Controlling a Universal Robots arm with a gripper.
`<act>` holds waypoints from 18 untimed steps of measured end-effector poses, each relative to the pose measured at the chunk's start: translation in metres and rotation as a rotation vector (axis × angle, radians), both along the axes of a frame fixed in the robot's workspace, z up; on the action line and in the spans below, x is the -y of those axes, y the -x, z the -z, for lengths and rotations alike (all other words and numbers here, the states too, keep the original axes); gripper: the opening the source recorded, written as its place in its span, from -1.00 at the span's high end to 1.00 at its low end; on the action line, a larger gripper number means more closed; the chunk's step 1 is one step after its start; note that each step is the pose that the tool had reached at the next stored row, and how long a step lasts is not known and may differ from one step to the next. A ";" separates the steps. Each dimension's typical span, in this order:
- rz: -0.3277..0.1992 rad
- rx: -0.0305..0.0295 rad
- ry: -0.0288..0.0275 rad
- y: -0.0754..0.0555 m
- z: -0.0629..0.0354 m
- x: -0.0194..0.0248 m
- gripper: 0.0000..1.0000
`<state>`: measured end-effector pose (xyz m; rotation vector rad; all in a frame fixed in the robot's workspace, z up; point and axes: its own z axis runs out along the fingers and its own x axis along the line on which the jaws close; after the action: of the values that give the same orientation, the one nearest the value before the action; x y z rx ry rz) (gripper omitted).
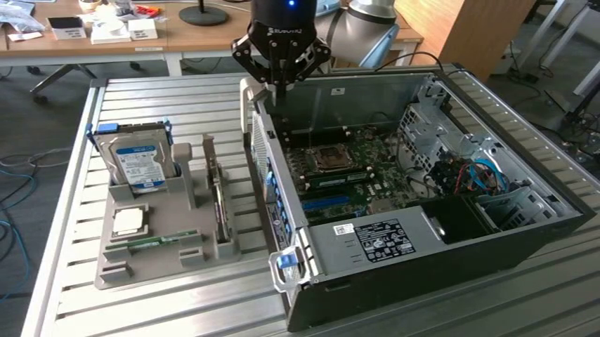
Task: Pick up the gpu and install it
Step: 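Reach for the gpu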
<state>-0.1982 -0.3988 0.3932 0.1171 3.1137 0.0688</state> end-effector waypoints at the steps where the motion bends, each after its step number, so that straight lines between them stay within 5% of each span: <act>1: 0.000 0.0000 0.0000 0.001 0.0000 0.0000 0.79; 18: 0.000 0.0001 -0.0001 0.016 0.0004 0.0000 0.79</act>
<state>-0.2143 -0.3988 0.3928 0.1171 3.1136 0.0689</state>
